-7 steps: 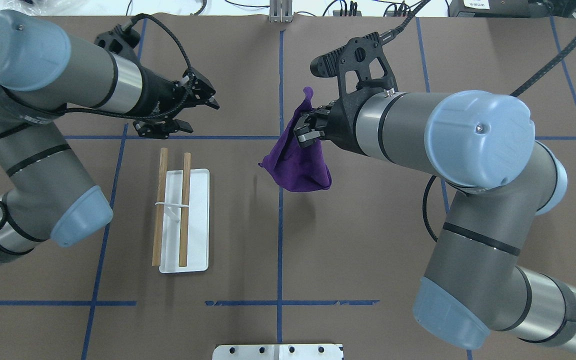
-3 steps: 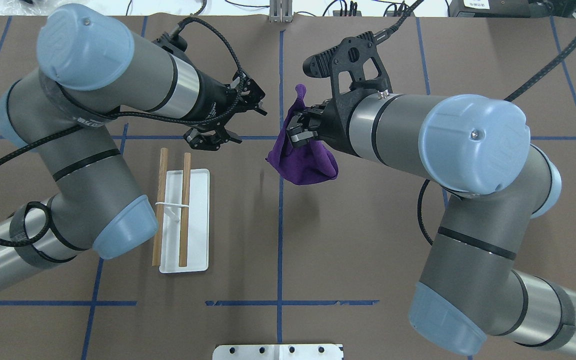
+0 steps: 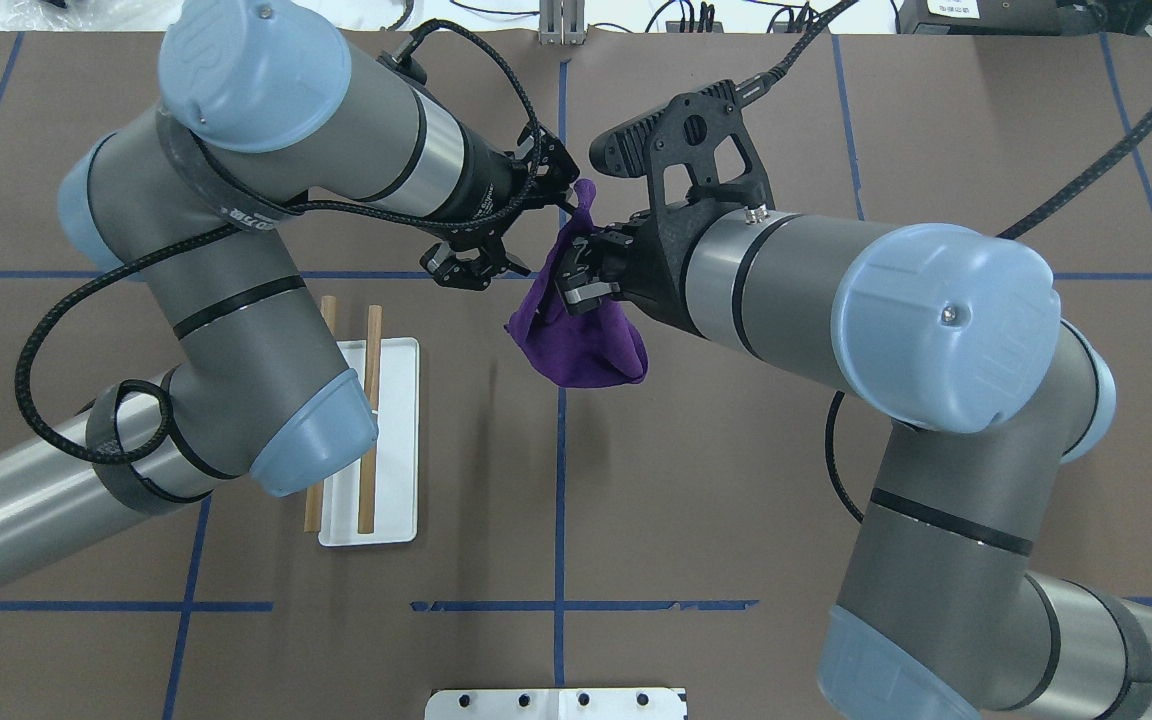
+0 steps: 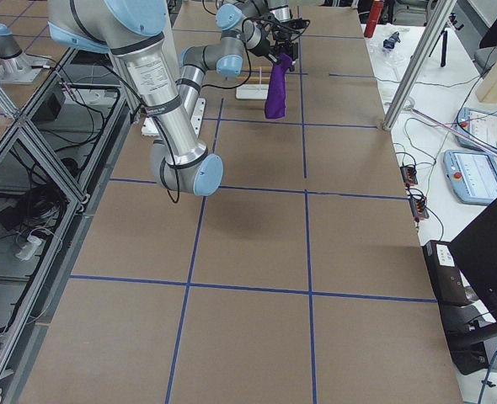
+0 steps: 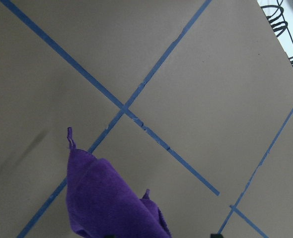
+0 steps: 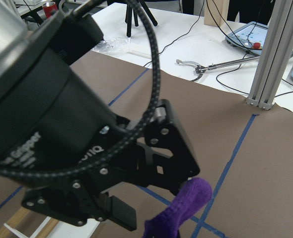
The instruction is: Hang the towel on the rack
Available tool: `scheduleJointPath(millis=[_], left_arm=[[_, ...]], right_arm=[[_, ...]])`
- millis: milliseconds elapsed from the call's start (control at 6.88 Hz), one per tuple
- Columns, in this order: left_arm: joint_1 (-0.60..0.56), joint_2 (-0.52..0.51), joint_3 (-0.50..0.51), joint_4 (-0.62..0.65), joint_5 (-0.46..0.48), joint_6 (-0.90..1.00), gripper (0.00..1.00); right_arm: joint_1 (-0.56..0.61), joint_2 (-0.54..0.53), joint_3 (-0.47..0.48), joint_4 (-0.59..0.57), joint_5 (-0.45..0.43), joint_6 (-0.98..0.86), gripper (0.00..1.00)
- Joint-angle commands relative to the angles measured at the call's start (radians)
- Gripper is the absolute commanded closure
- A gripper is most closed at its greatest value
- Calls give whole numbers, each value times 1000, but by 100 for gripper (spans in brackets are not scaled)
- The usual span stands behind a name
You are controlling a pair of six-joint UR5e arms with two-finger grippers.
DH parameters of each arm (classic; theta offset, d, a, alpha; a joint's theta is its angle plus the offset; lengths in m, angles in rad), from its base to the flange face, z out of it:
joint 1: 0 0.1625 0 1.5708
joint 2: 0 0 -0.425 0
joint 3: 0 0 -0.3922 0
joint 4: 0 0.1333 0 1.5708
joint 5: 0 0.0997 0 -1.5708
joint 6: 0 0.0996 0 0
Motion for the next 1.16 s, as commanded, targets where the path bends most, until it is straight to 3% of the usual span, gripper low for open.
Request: scheduleJointPath(millis=[0, 145, 1018], left_arm=[[0, -2, 6, 0, 0, -1, 41], [0, 3, 2, 0, 16, 1, 52], [19, 41, -12, -3, 19, 56, 51]], right_arm=[[-14, 1, 26, 0, -10, -1, 100], [-14, 1, 34, 0, -8, -1, 100], [-11, -7, 32, -2, -10, -18, 100]])
